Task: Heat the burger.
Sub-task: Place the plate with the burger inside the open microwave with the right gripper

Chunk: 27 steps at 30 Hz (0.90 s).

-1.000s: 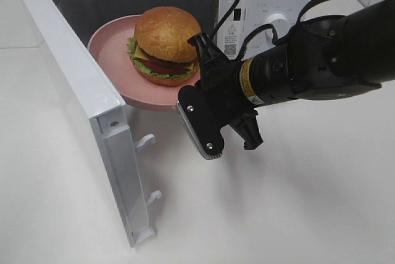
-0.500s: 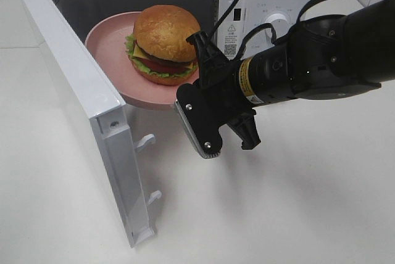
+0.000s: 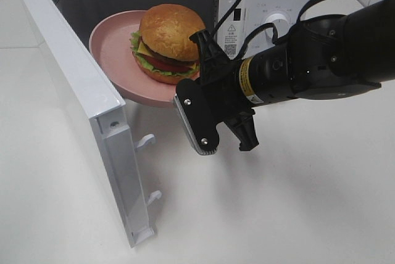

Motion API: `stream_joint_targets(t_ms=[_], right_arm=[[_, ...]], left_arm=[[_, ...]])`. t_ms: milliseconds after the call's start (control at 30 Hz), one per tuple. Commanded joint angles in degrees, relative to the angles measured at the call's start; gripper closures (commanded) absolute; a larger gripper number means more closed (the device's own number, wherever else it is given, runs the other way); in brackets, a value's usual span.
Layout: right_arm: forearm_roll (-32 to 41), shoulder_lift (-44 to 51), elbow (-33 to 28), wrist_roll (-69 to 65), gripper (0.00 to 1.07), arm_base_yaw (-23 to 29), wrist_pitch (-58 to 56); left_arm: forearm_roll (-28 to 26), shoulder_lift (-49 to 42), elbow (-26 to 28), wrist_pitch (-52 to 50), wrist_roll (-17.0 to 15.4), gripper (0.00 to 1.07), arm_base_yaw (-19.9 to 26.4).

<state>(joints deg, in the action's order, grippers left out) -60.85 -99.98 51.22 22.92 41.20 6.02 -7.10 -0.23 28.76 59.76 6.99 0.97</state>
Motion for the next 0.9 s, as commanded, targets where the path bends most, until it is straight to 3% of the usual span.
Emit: stream_joint_targets(t_ms=[33,567,900], right_arm=[[-0.74,0.63,1.03,-0.11,1.07,-0.11,1.2],[-1.09,0.4,1.03,2.64,1.07,-0.11,0.46],[-0.63,-3.38,4.7,2.81,1.07,-0.11,-1.32]], left_arm=[[-0.52,-1.09,-0.11,-0.57,-0.23,1.06,0.17],[-0.52,-1.09,-0.11,-0.57,-0.23,1.06,0.17],[-0.52,-1.09,-0.11,-0.57,-0.23,1.06,0.17]])
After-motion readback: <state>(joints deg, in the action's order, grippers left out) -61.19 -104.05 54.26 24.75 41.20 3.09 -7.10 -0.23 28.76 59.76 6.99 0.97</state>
